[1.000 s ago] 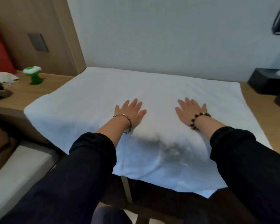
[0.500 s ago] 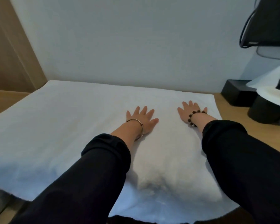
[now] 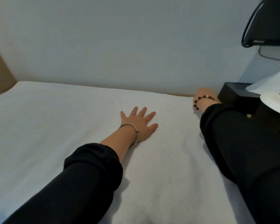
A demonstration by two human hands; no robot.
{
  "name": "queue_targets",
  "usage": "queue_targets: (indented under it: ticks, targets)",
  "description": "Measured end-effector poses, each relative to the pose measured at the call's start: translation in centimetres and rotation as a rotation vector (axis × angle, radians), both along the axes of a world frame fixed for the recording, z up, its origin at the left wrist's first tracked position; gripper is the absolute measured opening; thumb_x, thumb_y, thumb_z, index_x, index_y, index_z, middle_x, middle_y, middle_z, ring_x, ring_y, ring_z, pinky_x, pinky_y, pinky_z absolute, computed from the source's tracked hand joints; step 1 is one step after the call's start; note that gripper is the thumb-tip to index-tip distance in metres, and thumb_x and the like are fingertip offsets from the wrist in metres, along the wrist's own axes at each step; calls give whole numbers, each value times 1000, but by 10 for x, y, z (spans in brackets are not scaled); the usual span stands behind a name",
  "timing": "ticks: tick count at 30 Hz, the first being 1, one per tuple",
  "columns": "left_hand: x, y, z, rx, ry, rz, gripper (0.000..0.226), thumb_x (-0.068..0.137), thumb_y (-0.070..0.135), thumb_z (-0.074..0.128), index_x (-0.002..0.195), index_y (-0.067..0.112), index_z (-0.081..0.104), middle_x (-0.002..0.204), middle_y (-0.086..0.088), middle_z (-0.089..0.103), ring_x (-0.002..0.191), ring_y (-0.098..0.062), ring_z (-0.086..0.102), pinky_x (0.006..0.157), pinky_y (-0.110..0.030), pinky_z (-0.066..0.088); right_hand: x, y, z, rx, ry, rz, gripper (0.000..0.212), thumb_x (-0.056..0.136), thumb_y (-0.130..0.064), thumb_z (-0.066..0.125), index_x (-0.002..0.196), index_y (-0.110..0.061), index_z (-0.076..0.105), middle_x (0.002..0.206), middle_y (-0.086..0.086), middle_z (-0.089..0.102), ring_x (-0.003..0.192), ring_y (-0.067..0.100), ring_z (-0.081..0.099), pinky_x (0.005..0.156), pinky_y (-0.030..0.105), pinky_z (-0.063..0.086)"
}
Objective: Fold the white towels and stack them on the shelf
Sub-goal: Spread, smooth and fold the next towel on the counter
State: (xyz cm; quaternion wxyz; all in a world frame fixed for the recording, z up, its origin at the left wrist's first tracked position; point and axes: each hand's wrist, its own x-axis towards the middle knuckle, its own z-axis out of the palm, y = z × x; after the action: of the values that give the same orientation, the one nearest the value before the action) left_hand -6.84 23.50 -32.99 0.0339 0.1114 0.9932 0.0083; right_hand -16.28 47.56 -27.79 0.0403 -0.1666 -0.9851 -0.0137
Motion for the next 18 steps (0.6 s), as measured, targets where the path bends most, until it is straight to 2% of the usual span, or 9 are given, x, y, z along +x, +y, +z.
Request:
queue_targets:
  ticks: [2,4,10,12,15,16,18]
  targets:
    - [-4,3,-1,-2,3,10,60,89,67,10,145,50,-4,159,13,-8,146,-20,-10,109,-65,-1,-13,-3,-6,48,87,18,15,93,-7,53,103,-1,63,104,15,63,97,32,61,70,35,43]
    - [-9,8,-2,-2,3,28,60,89,67,9,145,50,-5,159,12,-8,146,-21,-11,108,-66,-2,-27,-5,-13,92,133,42,19,95,-4,47,105,-1,62,107,17,60,98,33,61,72,37,47]
    - [-26,19,0,8,16,65,60,90,65,9,146,47,-4,159,10,-7,146,-23,-10,108,-66,-2,-54,-3,-18,69,199,32,28,96,1,44,122,7,49,117,22,50,101,36,60,76,41,50]
    - [-27,20,-1,7,17,63,61,90,65,9,146,47,-3,159,10,-7,146,-23,-10,108,-66,-2,-47,-9,-11,35,165,28,38,96,-4,46,133,5,41,130,24,43,105,37,59,77,42,51]
    - [-27,20,-1,11,15,69,61,89,66,9,146,47,-3,159,10,-6,146,-23,-9,109,-65,-1,-26,-36,-12,11,20,96,61,94,-15,52,146,-3,23,154,19,16,122,38,48,87,45,47]
    - [-28,20,-1,14,14,71,62,89,66,9,147,47,-3,159,10,-6,146,-23,-9,109,-65,-1,-17,-44,-18,-14,-40,156,63,94,-22,51,147,-7,20,156,16,12,130,37,39,95,48,42]
    - [-27,20,0,12,10,77,62,89,66,10,147,46,-3,159,11,-6,146,-22,-8,109,-65,0,2,-49,-33,-92,-157,264,58,99,-40,33,150,-17,15,159,7,9,142,32,20,110,53,25]
